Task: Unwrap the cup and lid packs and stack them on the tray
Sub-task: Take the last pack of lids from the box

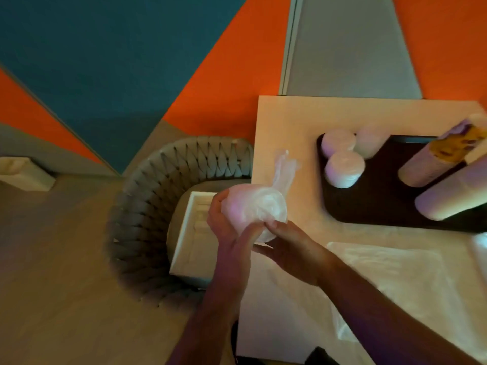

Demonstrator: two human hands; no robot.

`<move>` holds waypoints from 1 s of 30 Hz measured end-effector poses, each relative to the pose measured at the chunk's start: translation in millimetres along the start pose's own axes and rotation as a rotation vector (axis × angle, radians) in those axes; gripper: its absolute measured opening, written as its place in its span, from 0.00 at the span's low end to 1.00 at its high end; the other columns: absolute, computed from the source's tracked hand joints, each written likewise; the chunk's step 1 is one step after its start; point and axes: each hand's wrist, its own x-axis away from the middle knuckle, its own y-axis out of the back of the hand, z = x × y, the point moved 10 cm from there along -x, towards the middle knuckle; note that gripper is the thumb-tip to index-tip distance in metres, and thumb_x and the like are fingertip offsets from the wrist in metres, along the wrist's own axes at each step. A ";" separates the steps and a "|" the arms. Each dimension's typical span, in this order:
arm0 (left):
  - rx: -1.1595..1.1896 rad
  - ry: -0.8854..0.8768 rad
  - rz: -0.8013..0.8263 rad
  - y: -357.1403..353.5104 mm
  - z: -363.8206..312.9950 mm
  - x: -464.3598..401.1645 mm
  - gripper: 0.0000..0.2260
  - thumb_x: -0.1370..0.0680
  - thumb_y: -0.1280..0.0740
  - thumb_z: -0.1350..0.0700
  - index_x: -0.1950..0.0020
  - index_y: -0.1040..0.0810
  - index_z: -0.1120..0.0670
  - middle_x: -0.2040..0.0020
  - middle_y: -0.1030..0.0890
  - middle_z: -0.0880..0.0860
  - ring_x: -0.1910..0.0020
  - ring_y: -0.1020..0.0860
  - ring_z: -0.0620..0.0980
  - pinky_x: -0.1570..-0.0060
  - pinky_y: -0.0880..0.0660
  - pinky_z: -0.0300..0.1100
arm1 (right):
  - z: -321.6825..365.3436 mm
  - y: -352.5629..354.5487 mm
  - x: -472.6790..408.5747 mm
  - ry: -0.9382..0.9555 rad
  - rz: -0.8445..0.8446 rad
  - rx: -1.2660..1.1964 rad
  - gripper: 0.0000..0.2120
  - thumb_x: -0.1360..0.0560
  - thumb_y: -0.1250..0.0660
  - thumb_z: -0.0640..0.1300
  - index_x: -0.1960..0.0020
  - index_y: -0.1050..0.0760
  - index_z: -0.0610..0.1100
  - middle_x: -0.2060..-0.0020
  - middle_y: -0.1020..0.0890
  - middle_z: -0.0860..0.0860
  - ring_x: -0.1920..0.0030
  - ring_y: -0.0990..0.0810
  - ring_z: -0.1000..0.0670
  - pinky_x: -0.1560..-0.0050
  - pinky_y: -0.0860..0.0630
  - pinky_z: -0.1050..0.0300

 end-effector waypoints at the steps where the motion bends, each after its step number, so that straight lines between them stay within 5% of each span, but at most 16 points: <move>1: 0.002 -0.015 0.018 -12.9 -4.4 9.6 0.38 0.35 0.26 0.47 0.28 0.38 0.42 0.31 0.32 0.49 0.36 0.26 0.41 0.50 0.21 0.37 | 7.1 3.2 11.7 0.032 0.004 -0.068 0.41 0.37 0.19 0.61 0.30 0.26 0.43 0.33 0.21 0.40 0.32 0.23 0.42 0.29 0.29 0.43; 5: 0.217 0.029 0.160 -71.2 -22.1 42.8 0.29 0.29 0.30 0.44 0.30 0.33 0.45 0.32 0.25 0.47 0.35 0.23 0.46 0.45 0.21 0.45 | 43.2 40.3 64.4 0.158 0.013 -0.314 0.45 0.36 0.17 0.53 0.26 0.32 0.40 0.33 0.24 0.37 0.33 0.23 0.39 0.34 0.24 0.44; 9: 0.398 0.184 0.168 -106.7 -20.6 55.9 0.19 0.25 0.33 0.53 0.33 0.24 0.53 0.37 0.19 0.54 0.36 0.21 0.54 0.43 0.23 0.48 | 70.3 77.2 110.2 0.201 0.061 -0.459 0.47 0.47 0.13 0.54 0.33 0.25 0.42 0.39 0.20 0.39 0.42 0.19 0.41 0.47 0.20 0.47; 12: 0.349 0.159 0.214 -139.6 -30.3 66.3 0.05 0.26 0.26 0.58 0.53 0.14 0.50 0.49 0.15 0.53 0.45 0.17 0.49 0.47 0.21 0.44 | 81.8 94.3 135.1 0.219 0.150 -0.501 0.40 0.40 0.16 0.54 0.32 0.23 0.40 0.37 0.21 0.38 0.40 0.19 0.40 0.44 0.20 0.46; 14: 0.328 0.137 0.184 -160.2 -34.9 75.0 0.04 0.29 0.25 0.57 0.63 0.14 0.49 0.57 0.15 0.52 0.52 0.17 0.48 0.49 0.22 0.47 | 93.1 111.8 155.0 0.254 0.155 -0.509 0.38 0.35 0.18 0.53 0.31 0.24 0.40 0.35 0.22 0.38 0.38 0.21 0.40 0.42 0.21 0.46; 16: 0.211 0.057 0.147 -170.4 -41.2 81.9 0.04 0.32 0.21 0.54 0.62 0.15 0.50 0.59 0.15 0.52 0.55 0.17 0.49 0.49 0.21 0.48 | 98.4 129.3 168.4 0.277 0.123 -0.532 0.38 0.39 0.16 0.53 0.34 0.21 0.40 0.37 0.21 0.38 0.39 0.20 0.40 0.44 0.19 0.47; 20: -0.224 -0.191 0.208 -200.4 -57.8 104.8 0.05 0.25 0.26 0.60 0.58 0.17 0.50 0.61 0.16 0.45 0.59 0.18 0.41 0.57 0.24 0.32 | 114.7 155.6 194.0 0.345 0.048 -0.566 0.37 0.44 0.14 0.53 0.38 0.17 0.41 0.38 0.19 0.37 0.41 0.17 0.39 0.41 0.20 0.44; 23: -0.583 -0.464 0.202 -215.5 -73.3 117.6 0.04 0.24 0.28 0.49 0.54 0.20 0.48 0.57 0.19 0.40 0.54 0.21 0.37 0.55 0.27 0.29 | 121.5 168.3 205.0 0.343 -0.031 -0.480 0.38 0.42 0.15 0.53 0.36 0.19 0.41 0.37 0.20 0.37 0.39 0.18 0.39 0.39 0.22 0.43; 27: -0.725 -0.529 0.159 -233.6 -92.3 127.5 0.22 0.32 0.31 0.34 0.45 0.26 0.45 0.48 0.26 0.39 0.50 0.27 0.37 0.54 0.30 0.26 | 118.2 183.3 208.9 0.301 -0.207 -0.324 0.41 0.38 0.20 0.53 0.29 0.28 0.42 0.37 0.19 0.38 0.38 0.19 0.39 0.43 0.18 0.47; 30: -0.778 -0.643 0.184 -250.8 -108.6 131.7 0.16 0.27 0.31 0.39 0.47 0.25 0.48 0.51 0.24 0.42 0.54 0.26 0.40 0.60 0.27 0.31 | 120.6 180.3 208.9 0.326 -0.230 -0.232 0.37 0.36 0.25 0.53 0.30 0.29 0.42 0.43 0.16 0.40 0.44 0.15 0.42 0.48 0.18 0.50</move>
